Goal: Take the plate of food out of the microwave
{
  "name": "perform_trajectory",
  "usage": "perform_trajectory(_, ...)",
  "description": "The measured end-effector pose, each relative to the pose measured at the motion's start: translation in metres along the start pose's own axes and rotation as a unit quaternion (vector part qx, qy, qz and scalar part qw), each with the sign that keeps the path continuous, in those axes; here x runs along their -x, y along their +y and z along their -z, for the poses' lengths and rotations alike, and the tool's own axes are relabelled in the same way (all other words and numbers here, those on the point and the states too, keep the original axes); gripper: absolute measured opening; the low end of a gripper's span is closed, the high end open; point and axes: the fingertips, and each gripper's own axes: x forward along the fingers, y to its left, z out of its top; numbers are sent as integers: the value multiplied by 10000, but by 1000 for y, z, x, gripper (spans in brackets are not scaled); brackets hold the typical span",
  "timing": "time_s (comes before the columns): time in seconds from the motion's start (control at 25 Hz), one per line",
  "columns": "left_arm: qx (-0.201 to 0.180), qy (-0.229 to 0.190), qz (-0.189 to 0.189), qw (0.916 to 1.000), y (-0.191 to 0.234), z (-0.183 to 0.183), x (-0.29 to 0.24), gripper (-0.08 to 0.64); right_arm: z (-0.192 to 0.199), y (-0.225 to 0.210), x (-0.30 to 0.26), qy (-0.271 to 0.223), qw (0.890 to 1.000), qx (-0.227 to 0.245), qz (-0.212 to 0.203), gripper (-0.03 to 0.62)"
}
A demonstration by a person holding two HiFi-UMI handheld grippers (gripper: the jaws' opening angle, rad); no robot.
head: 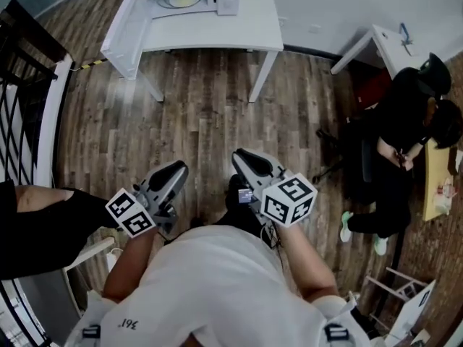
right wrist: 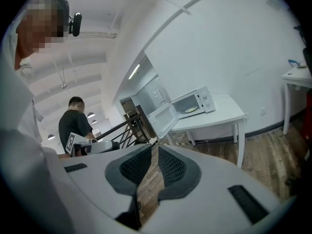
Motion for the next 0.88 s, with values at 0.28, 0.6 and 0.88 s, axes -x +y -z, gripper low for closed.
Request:
perform_trajectory(0.28,103,-282,-376,9988,24,-23,-85,60,-52,-76,-18,236,9992,203,-257,43)
perform_trajectory(0.6,116,-324,-631,9974,66,-46,-120,60,-78,-124,-58,312,9992,66,-260,43)
perform_trajectory(0.88,165,-328,-501,9981,132,-85,-143,60,-113,-148,-122,205,9996,127,-127,43)
